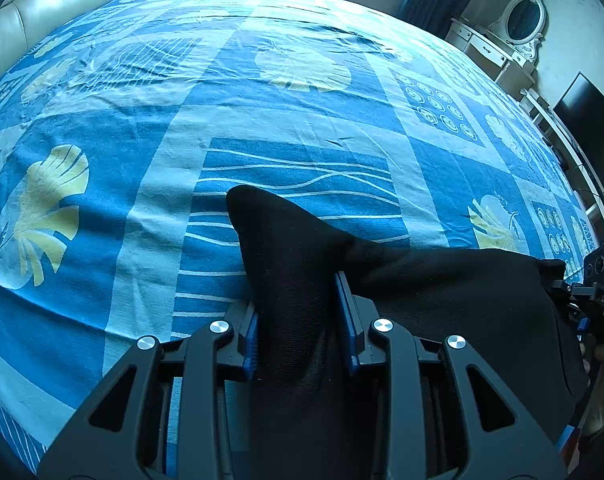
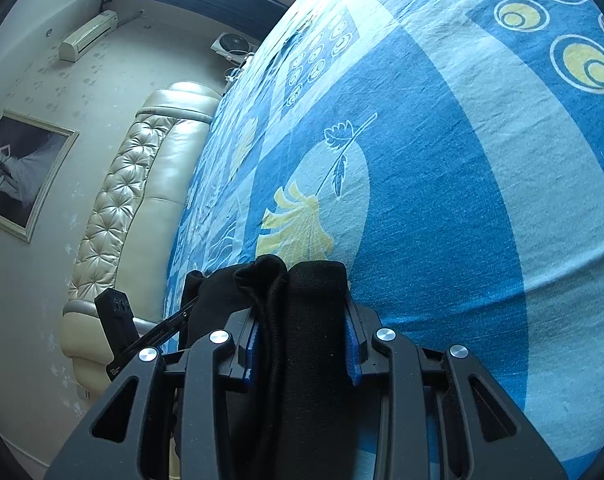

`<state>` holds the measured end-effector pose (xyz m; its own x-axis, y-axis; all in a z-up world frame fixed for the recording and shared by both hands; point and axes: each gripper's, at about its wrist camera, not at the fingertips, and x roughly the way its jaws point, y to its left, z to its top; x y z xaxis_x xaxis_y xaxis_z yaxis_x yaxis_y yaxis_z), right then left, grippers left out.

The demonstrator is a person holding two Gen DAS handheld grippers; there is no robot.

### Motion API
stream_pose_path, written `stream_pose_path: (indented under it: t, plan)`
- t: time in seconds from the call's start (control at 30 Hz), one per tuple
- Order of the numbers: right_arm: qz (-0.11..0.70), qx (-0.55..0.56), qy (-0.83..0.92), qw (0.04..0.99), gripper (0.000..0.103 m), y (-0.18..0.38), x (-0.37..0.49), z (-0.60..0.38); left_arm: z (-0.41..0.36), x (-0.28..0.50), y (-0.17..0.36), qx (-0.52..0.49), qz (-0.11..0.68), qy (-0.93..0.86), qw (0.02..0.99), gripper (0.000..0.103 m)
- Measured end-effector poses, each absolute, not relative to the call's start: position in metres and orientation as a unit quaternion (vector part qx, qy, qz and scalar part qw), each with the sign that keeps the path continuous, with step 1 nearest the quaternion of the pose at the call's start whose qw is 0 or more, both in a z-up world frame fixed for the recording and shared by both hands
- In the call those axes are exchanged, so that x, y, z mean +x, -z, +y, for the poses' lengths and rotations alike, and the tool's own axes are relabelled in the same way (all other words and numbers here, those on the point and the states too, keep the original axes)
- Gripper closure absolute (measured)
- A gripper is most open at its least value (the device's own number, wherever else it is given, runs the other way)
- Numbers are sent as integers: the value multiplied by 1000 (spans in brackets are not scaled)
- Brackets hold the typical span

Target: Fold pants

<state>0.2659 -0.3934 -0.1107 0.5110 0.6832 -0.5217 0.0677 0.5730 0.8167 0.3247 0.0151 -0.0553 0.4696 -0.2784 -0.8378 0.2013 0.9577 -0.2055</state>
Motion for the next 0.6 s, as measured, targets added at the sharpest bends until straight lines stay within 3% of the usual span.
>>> stream_pose_path:
  t: [0.1, 0.2, 0.33, 0.4, 0.6]
  plan:
    - [453, 423, -201, 758, 65, 110, 265, -394, 15, 326, 54, -37, 500, 139, 854, 67]
    - [455, 433, -194, 753, 58, 105, 259, -396, 21, 322, 46, -47, 494, 137, 857, 57]
    - [456, 427, -179, 760, 50, 94, 239, -404, 40, 306, 35, -71, 484, 137, 861, 34]
    - [454, 433, -177, 758, 43, 90, 223, -412, 53, 294, 33, -87, 485, 143, 858, 32]
    - [445, 443, -173, 759, 36, 84, 172, -425, 93, 241, 36, -166, 497, 179, 833, 24]
